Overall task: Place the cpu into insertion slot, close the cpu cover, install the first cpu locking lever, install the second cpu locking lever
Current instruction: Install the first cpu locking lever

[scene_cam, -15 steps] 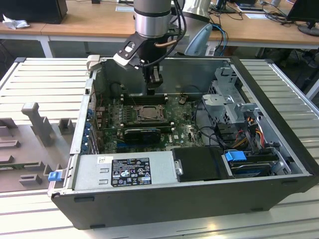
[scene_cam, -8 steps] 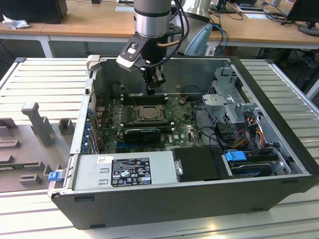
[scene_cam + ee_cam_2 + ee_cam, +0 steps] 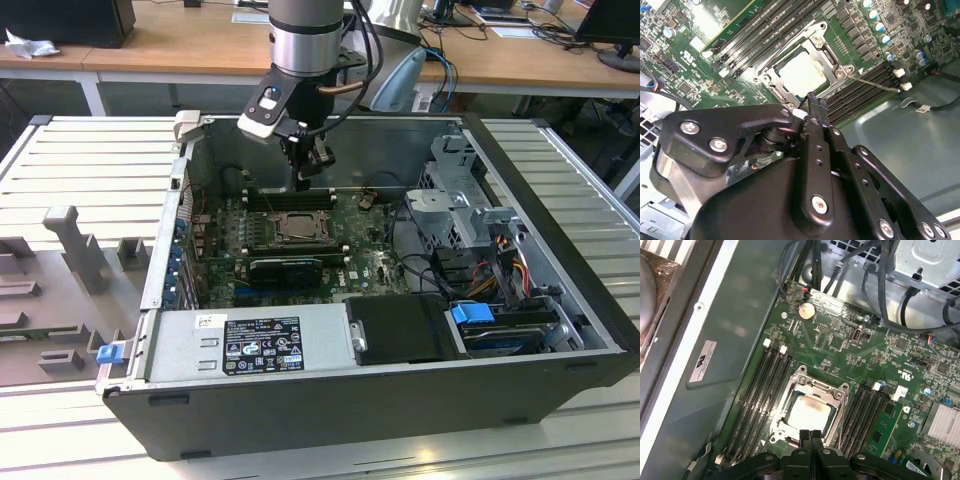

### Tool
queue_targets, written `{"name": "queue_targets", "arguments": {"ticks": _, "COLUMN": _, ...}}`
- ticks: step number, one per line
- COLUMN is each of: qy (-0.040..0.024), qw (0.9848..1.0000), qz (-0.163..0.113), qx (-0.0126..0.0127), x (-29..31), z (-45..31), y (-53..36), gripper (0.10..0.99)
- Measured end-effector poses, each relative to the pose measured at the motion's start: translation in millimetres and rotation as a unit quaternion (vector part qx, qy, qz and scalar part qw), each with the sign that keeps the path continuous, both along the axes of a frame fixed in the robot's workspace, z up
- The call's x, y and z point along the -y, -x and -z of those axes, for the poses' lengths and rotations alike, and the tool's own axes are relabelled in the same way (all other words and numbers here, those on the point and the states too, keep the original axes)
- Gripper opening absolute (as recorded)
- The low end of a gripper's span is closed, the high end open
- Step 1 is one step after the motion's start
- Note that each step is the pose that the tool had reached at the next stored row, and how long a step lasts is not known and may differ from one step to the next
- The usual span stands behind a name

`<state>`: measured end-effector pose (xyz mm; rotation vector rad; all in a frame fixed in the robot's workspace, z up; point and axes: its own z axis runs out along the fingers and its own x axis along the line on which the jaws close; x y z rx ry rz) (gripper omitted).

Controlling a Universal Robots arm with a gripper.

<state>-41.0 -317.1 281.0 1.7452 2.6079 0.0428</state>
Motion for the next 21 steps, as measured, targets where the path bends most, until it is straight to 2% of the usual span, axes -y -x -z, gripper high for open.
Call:
{"name": "queue_targets", "arguments": {"ticks": 13, "qy": 0.0, "qw": 0.9995, "qz": -0.031, "qx": 0.0, "x": 0.0, "z": 0.0, "y": 0.0, "gripper": 0.106}}
{"name": "queue_targets", "arguments": {"ticks": 21, "qy": 0.0, "qw": 0.9981, "qz": -0.061, "qx": 0.0, "x": 0.0, "z": 0.0, "y": 0.0, "gripper": 0.106}}
